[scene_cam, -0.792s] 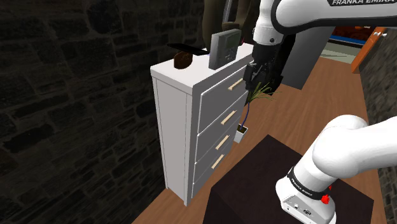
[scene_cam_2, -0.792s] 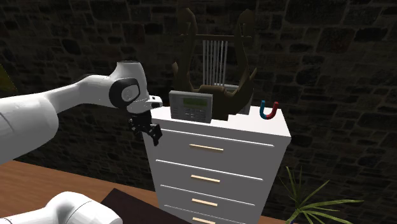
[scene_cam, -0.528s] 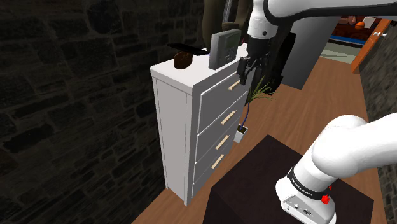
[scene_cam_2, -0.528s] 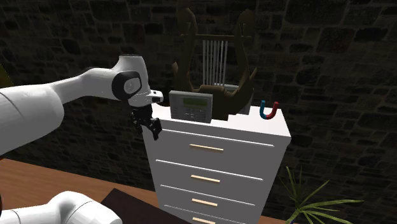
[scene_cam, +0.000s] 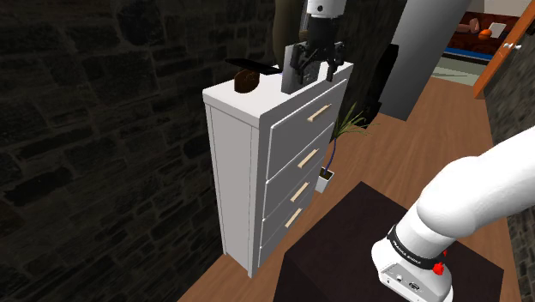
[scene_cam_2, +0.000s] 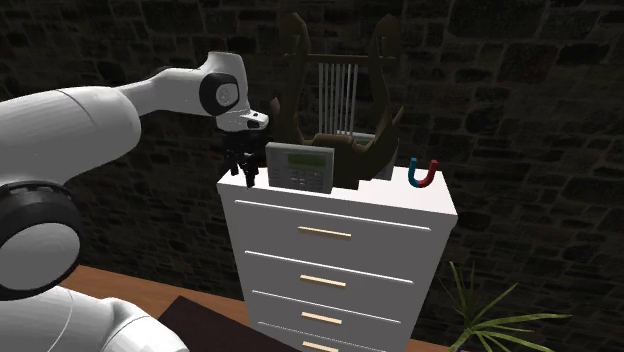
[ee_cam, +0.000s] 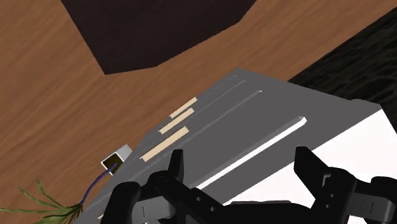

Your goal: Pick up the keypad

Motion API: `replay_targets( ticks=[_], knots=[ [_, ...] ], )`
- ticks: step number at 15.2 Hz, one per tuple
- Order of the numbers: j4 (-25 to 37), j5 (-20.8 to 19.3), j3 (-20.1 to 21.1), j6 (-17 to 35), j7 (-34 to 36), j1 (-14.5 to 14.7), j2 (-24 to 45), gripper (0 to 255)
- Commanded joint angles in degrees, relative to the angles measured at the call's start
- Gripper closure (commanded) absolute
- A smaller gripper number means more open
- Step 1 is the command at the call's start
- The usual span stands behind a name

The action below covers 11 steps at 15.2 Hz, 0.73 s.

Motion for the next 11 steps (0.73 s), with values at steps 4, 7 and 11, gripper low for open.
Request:
replay_targets(
  ticks=[4, 7, 11],
  knots=[
    [16.7, 0.1, 1.1, -5.5, 11.9, -2.1, 11.5, 0],
    [28.1, -0.2, 1.2, -9.7, 18.7, -2.8, 18.7, 0],
    [39.1, -0.6, 0.8, -13.7, 24.8, -3.1, 25.9, 0]
  ],
)
